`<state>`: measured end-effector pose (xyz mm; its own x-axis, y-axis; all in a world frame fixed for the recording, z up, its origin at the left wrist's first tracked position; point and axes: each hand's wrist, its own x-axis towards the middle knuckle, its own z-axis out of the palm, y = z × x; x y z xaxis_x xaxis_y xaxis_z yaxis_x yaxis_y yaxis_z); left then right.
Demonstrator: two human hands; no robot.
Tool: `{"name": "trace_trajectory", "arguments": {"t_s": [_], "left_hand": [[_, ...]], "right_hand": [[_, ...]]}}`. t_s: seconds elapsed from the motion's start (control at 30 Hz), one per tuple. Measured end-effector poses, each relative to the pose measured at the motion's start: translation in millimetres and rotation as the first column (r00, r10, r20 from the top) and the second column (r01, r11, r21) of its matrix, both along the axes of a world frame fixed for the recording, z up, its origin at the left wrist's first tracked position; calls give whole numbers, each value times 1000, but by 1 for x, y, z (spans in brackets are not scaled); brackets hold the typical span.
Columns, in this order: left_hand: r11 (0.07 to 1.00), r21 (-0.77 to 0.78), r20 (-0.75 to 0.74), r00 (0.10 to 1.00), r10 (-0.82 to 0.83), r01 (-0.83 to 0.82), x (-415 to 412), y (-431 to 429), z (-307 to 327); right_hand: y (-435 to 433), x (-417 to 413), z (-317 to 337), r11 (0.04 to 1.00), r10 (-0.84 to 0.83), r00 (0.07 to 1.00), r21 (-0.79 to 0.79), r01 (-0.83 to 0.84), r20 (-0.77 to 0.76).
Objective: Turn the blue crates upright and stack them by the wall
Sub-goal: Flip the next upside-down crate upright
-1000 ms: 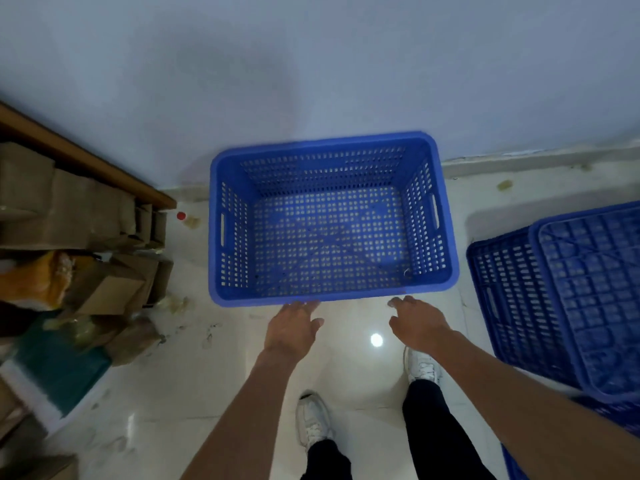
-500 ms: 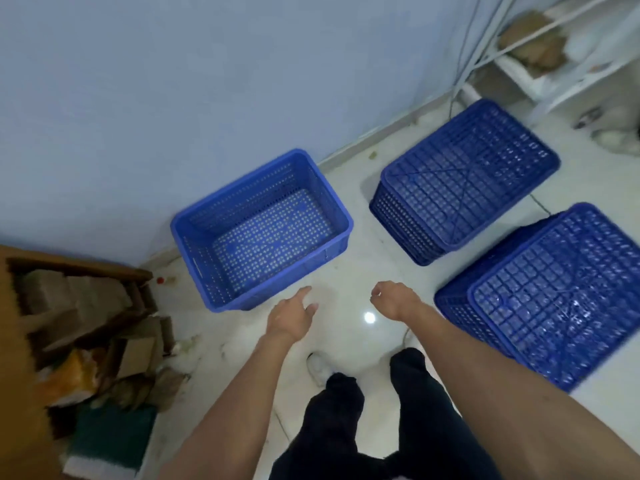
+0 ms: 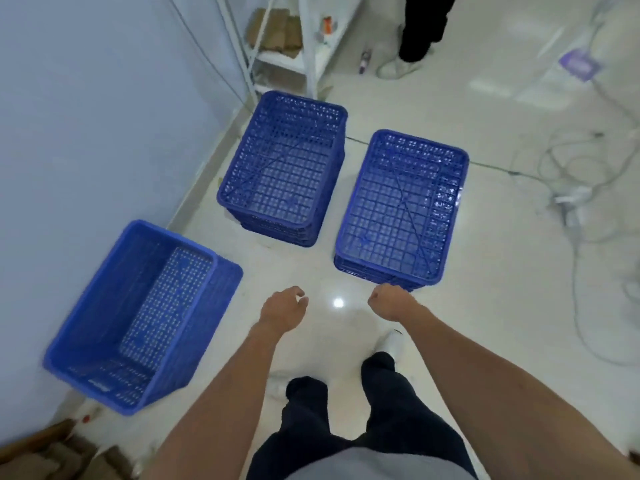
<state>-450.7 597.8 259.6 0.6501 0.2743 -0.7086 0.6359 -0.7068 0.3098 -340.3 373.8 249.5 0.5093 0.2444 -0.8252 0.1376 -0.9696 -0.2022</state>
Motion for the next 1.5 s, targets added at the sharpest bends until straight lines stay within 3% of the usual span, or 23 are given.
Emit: {"name": "trace_trajectory", "arguments": {"t_s": [0.3,0.67,1.03,1.5], "left_hand": [[978,68,-18,980,-196,197,128,-99,14],[930,92,-17,934,-356,356,259,-115,-5],[869,86,-119,871,-476,487,370,-85,-140],[938,183,-122,953,-276,295,427,-56,-313]], "right_hand": [[-152,70,7,980,-198,979,-11,199,55],[-190,139,-12,936,-350,934,-16,352,67],[-187,232,-120,888,-434,895,-120,444,104],[-192,326,-303,825,-528,843,-172,538,103]]}}
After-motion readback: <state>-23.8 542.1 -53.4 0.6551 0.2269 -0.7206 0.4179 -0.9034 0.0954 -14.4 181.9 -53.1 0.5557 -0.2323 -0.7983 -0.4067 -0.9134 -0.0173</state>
